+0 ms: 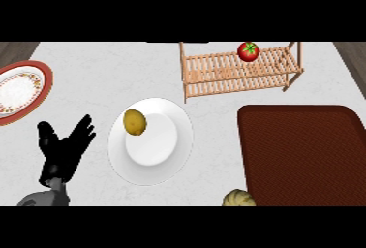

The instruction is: Pick the tomato from the tray and place it in the tiered shelf

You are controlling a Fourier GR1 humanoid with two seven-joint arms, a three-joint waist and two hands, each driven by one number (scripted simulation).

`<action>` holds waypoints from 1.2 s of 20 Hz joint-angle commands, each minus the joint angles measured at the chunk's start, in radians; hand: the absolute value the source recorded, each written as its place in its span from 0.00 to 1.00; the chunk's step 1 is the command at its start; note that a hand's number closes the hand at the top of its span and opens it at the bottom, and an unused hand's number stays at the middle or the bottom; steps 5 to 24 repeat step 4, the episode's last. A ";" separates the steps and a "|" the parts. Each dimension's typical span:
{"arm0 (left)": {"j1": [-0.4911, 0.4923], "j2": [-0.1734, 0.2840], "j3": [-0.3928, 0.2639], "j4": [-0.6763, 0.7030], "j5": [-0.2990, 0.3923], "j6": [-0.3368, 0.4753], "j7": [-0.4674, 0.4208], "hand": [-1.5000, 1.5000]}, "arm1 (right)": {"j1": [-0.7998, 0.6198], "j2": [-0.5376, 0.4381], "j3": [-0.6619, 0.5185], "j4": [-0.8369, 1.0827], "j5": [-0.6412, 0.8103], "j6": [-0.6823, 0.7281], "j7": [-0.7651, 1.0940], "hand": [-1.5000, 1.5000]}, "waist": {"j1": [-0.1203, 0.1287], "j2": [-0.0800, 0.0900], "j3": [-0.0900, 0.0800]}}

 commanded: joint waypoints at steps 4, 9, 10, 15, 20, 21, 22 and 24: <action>0.016 -0.006 -0.012 -0.016 -0.004 -0.002 0.020 0.50 | 0.088 -0.169 -0.048 0.077 -0.090 0.209 -0.073 0.00 | 0.004 0.002 0.000; 0.016 -0.006 -0.012 -0.016 -0.004 -0.002 0.020 0.50 | 0.088 -0.169 -0.048 0.077 -0.090 0.209 -0.073 0.00 | 0.004 0.002 0.000; 0.016 -0.006 -0.012 -0.016 -0.004 -0.002 0.020 0.50 | 0.088 -0.169 -0.048 0.077 -0.090 0.209 -0.073 0.00 | 0.004 0.002 0.000; 0.016 -0.006 -0.012 -0.016 -0.004 -0.002 0.020 0.50 | 0.088 -0.169 -0.048 0.077 -0.090 0.209 -0.073 0.00 | 0.004 0.002 0.000; 0.016 -0.006 -0.012 -0.016 -0.004 -0.002 0.020 0.50 | 0.088 -0.169 -0.048 0.077 -0.090 0.209 -0.073 0.00 | 0.004 0.002 0.000; 0.016 -0.006 -0.012 -0.016 -0.004 -0.002 0.020 0.50 | 0.088 -0.169 -0.048 0.077 -0.090 0.209 -0.073 0.00 | 0.004 0.002 0.000; 0.016 -0.006 -0.012 -0.016 -0.004 -0.002 0.020 0.50 | 0.088 -0.169 -0.048 0.077 -0.090 0.209 -0.073 0.00 | 0.004 0.002 0.000; 0.016 -0.006 -0.012 -0.016 -0.004 -0.002 0.020 0.50 | 0.088 -0.169 -0.048 0.077 -0.090 0.209 -0.073 0.00 | 0.004 0.002 0.000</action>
